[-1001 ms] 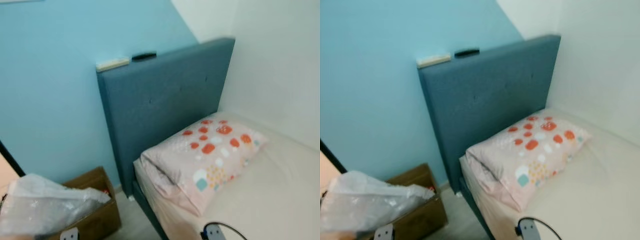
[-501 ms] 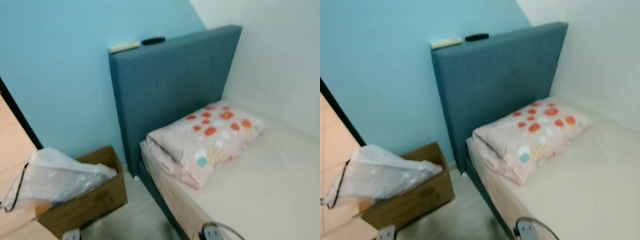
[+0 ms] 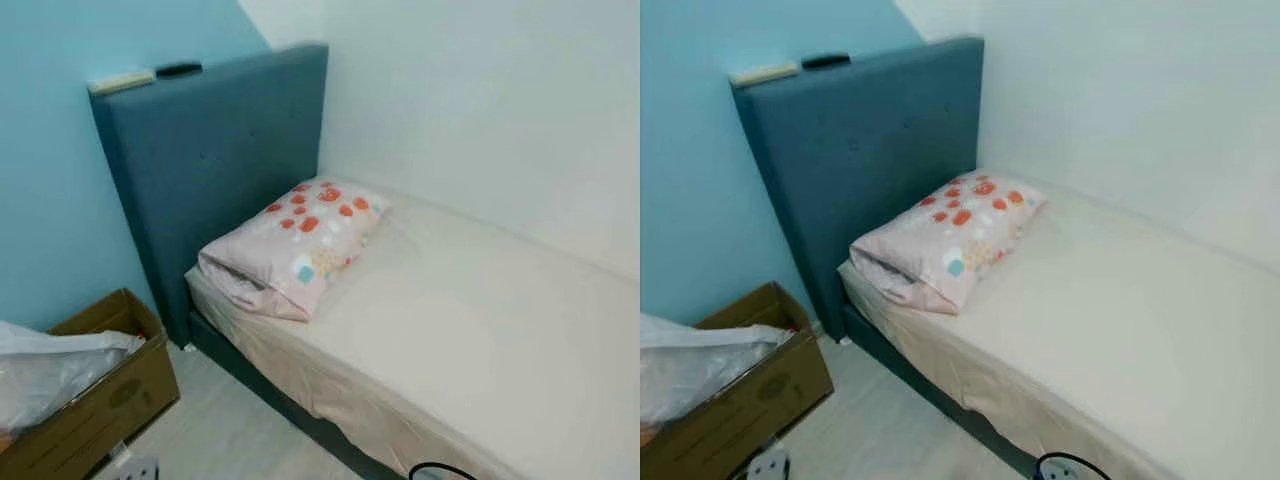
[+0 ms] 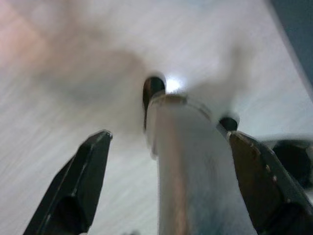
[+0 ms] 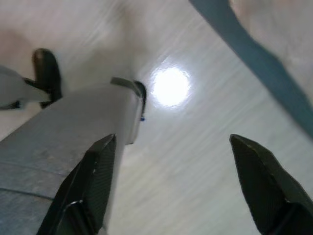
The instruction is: Clean up the room
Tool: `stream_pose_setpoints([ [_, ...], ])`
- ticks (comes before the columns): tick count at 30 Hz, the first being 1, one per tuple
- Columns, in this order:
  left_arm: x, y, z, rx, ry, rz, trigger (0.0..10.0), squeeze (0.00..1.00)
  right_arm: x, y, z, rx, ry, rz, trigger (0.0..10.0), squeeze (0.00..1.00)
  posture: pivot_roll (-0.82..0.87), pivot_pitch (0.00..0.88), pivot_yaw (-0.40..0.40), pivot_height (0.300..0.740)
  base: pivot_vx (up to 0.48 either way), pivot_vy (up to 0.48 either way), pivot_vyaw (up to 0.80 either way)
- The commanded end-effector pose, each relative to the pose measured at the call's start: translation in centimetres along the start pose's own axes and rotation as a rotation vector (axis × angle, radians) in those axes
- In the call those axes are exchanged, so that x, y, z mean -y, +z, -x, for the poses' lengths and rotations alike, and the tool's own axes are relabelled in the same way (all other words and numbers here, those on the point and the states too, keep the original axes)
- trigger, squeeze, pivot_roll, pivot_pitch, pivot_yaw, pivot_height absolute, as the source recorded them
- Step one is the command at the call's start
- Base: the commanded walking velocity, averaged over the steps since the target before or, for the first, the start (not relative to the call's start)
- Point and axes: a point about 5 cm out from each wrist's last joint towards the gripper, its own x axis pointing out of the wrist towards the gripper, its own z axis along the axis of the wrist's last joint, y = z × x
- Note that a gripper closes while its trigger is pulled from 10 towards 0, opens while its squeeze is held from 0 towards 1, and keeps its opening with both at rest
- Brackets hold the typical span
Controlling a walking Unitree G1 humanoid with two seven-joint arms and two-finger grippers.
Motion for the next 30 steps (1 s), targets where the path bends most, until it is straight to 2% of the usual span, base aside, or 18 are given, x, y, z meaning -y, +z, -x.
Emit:
stream_pose_setpoints([
  [1,0.02,0.37,-0.03,0.006,-0.005,-0.020,10.0,0.00,-0.12,-0.52,0.00,-0.024,-0.002,0.016,10.0,0.00,-0.02,0.000,-0.043,0.728,-0.345,0.000,-0.76],
  [17,-0.16,0.40,0.00,0.004,-0.007,-0.032,10.0,0.00,-0.32,-0.97,-0.01,-0.044,-0.015,0.011,10.0,0.00,-0.02,0.000,-0.029,0.728,-0.342,0.000,-0.76],
  [21,-0.18,0.50,0.00,0.009,-0.008,-0.066,10.0,0.00,-0.25,-0.87,0.00,-0.022,-0.026,-0.015,10.0,0.00,-0.02,0.000,-0.029,0.728,-0.205,0.000,-0.74],
  [24,-0.14,0.56,0.00,0.015,-0.010,-0.115,10.0,0.00,-0.16,-0.70,-0.01,-0.016,-0.029,-0.021,10.0,0.00,-0.02,0.000,-0.030,0.728,0.000,0.000,0.00],
  [30,0.06,0.29,-0.01,0.001,-0.018,-0.147,10.0,0.00,-0.13,-0.54,-0.01,-0.013,-0.027,-0.021,10.0,0.00,-0.02,0.000,-0.030,0.728,0.000,-0.080,0.00],
])
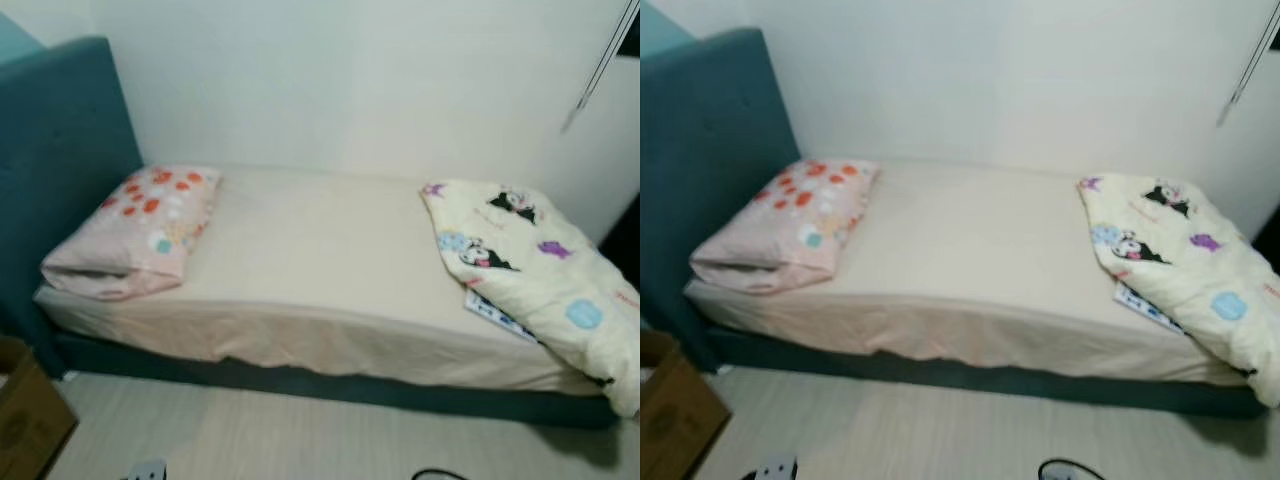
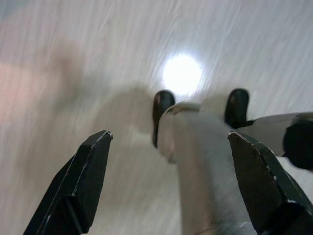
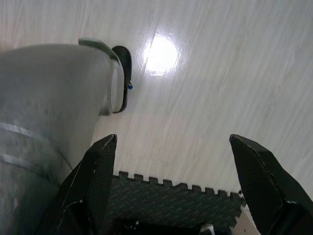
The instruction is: Clean up the room
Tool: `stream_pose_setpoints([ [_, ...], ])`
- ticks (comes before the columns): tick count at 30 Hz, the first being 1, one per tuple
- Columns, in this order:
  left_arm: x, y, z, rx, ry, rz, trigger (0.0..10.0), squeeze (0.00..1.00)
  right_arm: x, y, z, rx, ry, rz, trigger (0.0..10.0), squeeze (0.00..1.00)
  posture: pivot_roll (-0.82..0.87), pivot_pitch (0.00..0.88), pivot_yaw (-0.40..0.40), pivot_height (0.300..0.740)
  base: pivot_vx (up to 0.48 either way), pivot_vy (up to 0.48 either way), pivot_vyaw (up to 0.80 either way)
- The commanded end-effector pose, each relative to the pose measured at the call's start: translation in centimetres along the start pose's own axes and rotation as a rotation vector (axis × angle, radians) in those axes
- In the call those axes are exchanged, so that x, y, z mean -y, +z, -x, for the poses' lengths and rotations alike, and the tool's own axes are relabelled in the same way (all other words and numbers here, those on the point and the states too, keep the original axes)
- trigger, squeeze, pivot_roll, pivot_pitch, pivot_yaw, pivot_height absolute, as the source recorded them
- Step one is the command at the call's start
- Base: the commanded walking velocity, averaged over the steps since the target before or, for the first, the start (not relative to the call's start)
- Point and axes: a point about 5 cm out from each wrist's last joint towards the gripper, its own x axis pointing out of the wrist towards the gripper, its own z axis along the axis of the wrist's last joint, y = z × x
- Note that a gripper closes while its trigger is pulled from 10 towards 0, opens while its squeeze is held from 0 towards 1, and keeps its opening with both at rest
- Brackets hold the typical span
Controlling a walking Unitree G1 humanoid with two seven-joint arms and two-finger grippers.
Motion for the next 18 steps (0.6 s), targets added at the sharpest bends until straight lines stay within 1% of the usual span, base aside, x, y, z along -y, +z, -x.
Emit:
stream_pose_setpoints([
  [1,-0.05,-0.14,0.01,-0.011,0.000,-0.016,10.0,0.00,-0.44,0.59,-0.05,0.021,0.014,-0.011,10.0,0.00,-0.02,0.000,-0.030,0.728,0.000,-0.240,0.00],
  [3,0.02,-0.22,0.01,-0.013,-0.002,-0.020,10.0,0.00,-0.44,0.60,-0.05,0.022,0.015,-0.012,10.0,0.00,-0.02,0.000,-0.030,0.728,0.000,-0.307,0.00],
  [18,0.05,-0.86,0.10,-0.029,-0.009,-0.024,10.0,0.00,-0.54,0.50,-0.06,0.025,0.016,-0.016,10.0,0.00,-0.02,0.000,-0.029,0.728,0.000,-0.480,0.00],
])
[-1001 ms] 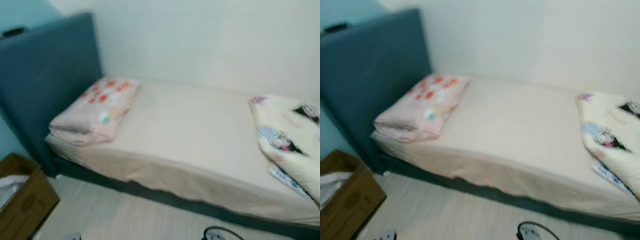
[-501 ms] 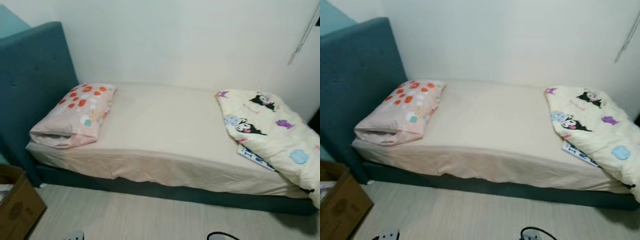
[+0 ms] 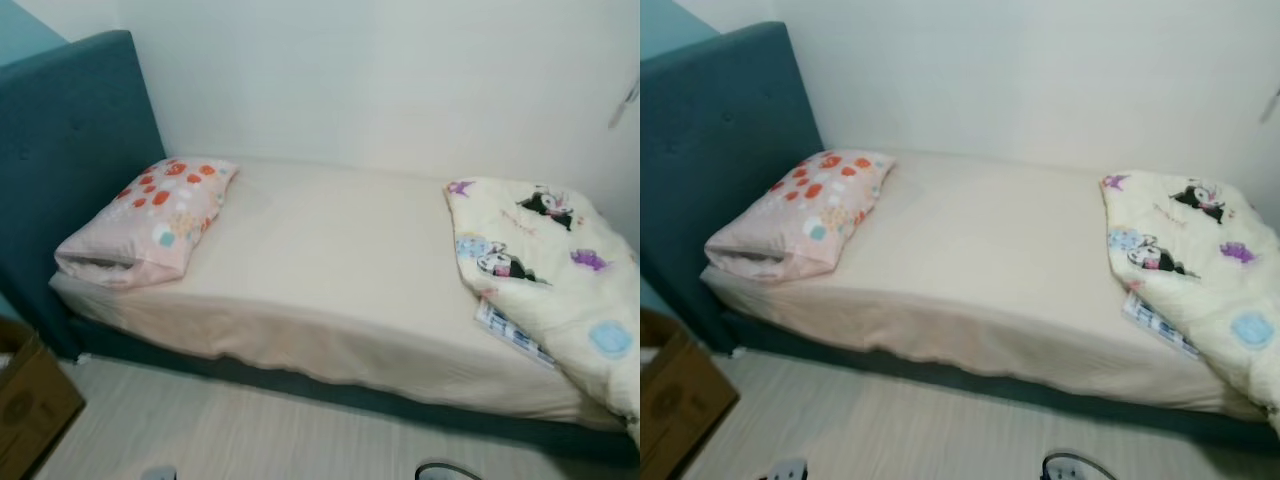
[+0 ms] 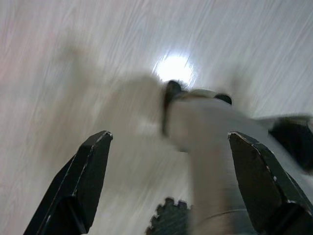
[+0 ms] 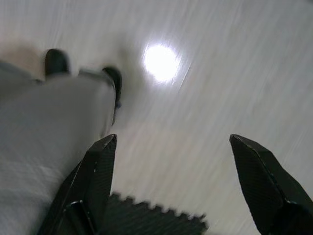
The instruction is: Clean up the room
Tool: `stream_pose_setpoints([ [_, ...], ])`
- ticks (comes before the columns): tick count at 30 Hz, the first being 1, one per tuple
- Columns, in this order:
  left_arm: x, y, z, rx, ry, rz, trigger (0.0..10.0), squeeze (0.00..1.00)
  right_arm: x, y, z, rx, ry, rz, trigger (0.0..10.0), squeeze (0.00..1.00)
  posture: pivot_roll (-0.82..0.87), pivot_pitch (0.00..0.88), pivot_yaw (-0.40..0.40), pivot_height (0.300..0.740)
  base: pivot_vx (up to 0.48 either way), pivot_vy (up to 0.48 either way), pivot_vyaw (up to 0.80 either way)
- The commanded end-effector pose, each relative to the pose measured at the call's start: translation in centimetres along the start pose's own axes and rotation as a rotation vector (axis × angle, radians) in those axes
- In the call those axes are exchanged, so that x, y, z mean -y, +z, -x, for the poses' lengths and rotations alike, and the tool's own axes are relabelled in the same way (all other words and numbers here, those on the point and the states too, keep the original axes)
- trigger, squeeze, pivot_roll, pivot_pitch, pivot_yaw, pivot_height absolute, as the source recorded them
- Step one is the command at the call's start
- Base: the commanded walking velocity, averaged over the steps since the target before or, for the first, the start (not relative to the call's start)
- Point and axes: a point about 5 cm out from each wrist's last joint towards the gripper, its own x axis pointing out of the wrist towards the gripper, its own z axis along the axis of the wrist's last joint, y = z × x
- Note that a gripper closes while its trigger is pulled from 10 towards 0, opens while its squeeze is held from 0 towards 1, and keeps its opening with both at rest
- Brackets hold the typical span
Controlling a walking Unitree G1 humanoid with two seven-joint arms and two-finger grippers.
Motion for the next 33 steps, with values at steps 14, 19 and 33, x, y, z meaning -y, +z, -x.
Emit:
stream_pose_setpoints([
  [14,0.3,-0.1,0.0,-0.010,-0.014,-0.016,10.0,0.00,0.2,-0.3,0.0,0.002,-0.014,0.009,10.0,0.00,-0.01,0.000,-0.031,0.728,0.000,-0.480,0.00],
  [19,0.3,-0.1,0.0,-0.011,-0.014,-0.016,10.0,0.00,0.3,0.2,0.0,0.019,-0.021,0.003,10.0,0.00,-0.01,0.000,-0.030,0.728,0.000,-0.480,0.00],
  [33,0.3,-0.1,0.0,-0.012,-0.018,-0.018,10.0,0.00,0.4,1.0,0.0,0.040,-0.019,0.003,10.0,0.00,-0.02,0.000,-0.034,0.728,0.000,-0.480,0.00],
])
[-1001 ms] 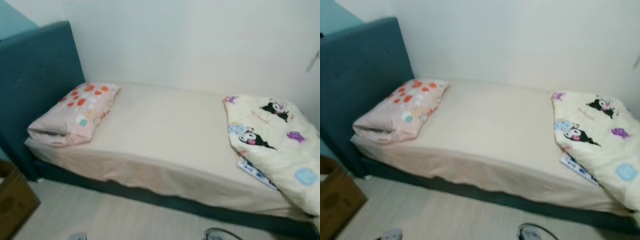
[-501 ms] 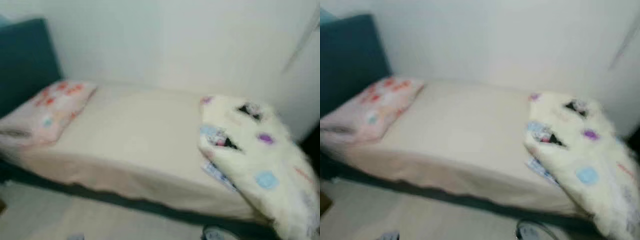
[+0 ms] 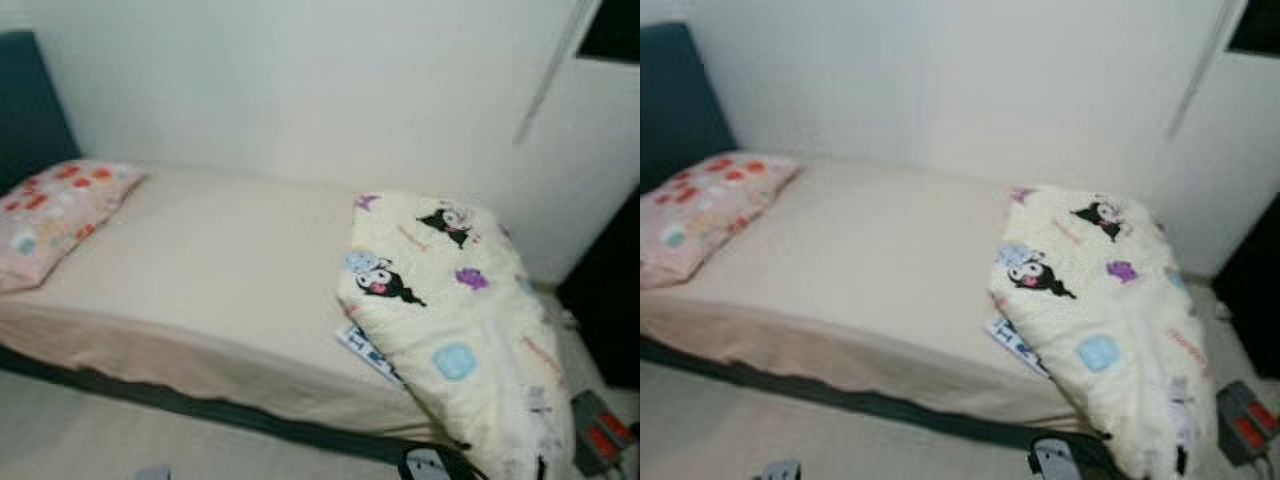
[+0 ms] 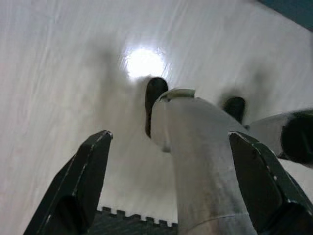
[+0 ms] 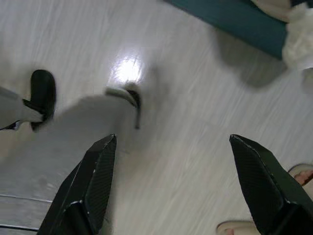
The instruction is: Clean up the room
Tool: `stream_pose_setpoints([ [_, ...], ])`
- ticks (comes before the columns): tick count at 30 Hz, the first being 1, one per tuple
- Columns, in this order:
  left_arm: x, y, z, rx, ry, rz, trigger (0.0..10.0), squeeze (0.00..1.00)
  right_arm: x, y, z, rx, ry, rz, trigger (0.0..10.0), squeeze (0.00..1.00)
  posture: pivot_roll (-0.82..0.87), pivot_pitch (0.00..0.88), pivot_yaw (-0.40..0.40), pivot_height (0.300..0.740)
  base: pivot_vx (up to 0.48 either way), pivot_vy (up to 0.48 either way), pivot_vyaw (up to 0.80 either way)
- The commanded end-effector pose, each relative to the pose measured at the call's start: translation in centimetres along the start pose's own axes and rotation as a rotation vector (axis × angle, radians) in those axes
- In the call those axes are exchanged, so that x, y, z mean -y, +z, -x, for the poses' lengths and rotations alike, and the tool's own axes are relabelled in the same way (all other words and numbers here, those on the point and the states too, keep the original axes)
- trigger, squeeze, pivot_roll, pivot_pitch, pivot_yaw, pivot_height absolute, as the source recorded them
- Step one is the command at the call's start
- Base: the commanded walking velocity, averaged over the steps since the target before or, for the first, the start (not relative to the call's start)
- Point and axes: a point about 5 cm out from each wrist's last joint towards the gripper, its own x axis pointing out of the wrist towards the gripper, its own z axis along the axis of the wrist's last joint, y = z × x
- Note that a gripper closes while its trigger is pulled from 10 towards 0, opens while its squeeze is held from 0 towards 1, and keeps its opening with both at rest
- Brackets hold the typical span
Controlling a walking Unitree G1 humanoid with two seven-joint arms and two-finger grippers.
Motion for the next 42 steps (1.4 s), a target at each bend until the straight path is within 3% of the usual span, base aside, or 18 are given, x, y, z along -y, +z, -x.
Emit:
stream_pose_setpoints([
  [1,0.0,-0.5,0.1,-0.021,-0.001,-0.016,10.0,0.00,0.3,-0.3,0.0,-0.010,-0.008,-0.004,10.0,0.00,-0.02,0.000,-0.033,0.728,0.000,-0.480,0.00],
  [12,0.2,0.2,-0.1,0.006,0.003,0.009,10.0,0.00,0.5,0.0,0.0,-0.009,-0.009,0.005,10.0,0.00,-0.02,0.000,-0.036,0.728,0.000,-0.139,0.00],
  [21,0.3,0.2,-0.1,0.007,-0.004,-0.025,10.0,0.00,0.6,0.2,0.0,-0.005,-0.005,0.012,10.0,0.00,-0.02,0.000,-0.037,0.728,0.000,0.000,0.00],
  [25,0.4,-0.1,-0.1,-0.009,-0.012,-0.045,10.0,0.00,0.6,0.3,0.0,-0.002,-0.003,0.012,10.0,0.00,-0.02,0.000,-0.039,0.728,0.000,-0.480,0.00],
  [28,0.3,-0.1,-0.1,0.000,0.017,0.009,10.0,0.00,0.5,0.4,0.0,-0.003,-0.001,0.013,10.0,0.00,-0.02,0.000,-0.040,0.728,0.000,-0.105,0.00],
  [35,0.2,0.1,0.0,0.013,0.019,0.003,10.0,0.00,0.5,0.3,0.0,-0.003,0.001,0.010,10.0,0.00,-0.02,0.000,-0.040,0.728,0.000,0.000,0.00],
  [42,0.0,0.4,0.0,0.025,0.024,-0.008,10.0,0.00,-0.4,1.8,-0.1,0.082,0.059,-0.062,10.0,0.00,-0.02,0.000,-0.036,0.728,0.208,0.000,0.00],
])
